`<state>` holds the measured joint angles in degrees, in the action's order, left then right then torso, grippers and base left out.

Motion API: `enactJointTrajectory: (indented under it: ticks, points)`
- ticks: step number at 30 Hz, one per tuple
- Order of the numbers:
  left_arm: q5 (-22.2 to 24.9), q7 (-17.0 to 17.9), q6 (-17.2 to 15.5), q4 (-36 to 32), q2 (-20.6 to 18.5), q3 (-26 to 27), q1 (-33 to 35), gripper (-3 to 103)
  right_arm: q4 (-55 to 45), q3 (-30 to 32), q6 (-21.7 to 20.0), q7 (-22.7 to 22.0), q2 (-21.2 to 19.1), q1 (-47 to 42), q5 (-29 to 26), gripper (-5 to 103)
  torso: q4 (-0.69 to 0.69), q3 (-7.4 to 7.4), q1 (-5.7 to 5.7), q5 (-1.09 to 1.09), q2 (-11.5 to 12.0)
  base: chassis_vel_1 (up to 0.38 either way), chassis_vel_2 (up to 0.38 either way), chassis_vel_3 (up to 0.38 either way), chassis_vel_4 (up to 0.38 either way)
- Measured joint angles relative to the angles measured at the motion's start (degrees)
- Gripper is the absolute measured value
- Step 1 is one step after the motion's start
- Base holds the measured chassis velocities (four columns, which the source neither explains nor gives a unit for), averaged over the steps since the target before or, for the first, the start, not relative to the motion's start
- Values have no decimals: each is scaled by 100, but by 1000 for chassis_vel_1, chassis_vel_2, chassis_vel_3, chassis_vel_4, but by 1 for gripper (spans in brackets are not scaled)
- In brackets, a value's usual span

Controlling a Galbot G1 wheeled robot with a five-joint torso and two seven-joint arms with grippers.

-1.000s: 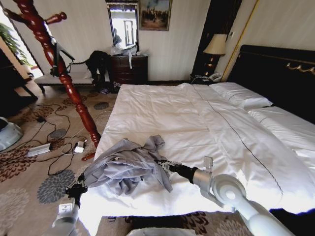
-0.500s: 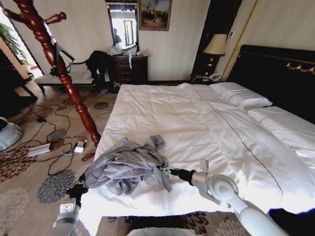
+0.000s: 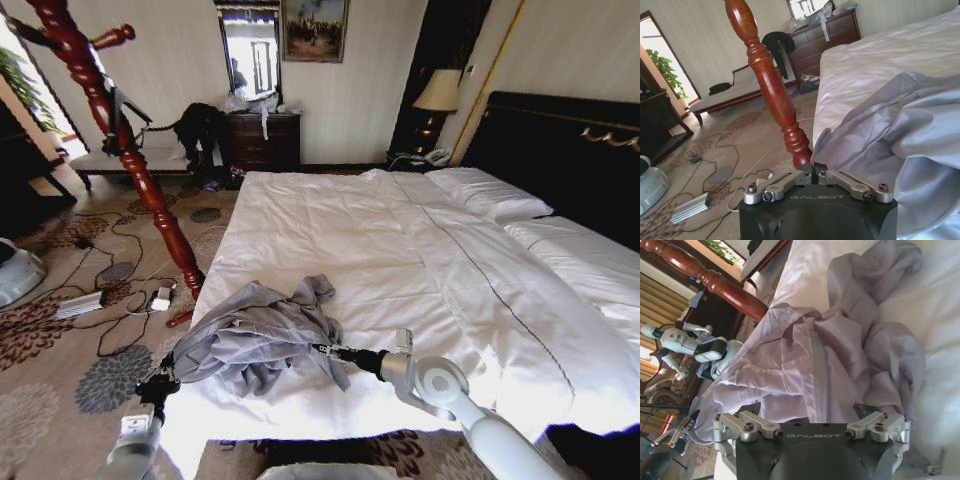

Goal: Pick up the clothes from the bed and hang them on the clothes hanger.

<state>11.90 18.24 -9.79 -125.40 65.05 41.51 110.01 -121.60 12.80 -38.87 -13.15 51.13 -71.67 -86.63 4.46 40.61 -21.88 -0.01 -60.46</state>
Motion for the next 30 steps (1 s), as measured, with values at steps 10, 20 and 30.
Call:
enactJointTrajectory:
  ticks: [10,20,30]
  points:
    - [4,10,0,-14,-13,52,36,0,118,-302,-129,-44,145,428,-163,100,0,0,0,0,0,0,0,0,0]
    - [21,18,0,-49,-22,110,80,0,512,-649,-175,-74,315,769,-46,100,0,0,0,0,0,0,0,0,0]
    - [0,26,0,-28,-13,50,52,0,800,-809,-159,-103,562,1181,-116,100,0,0,0,0,0,0,0,0,0]
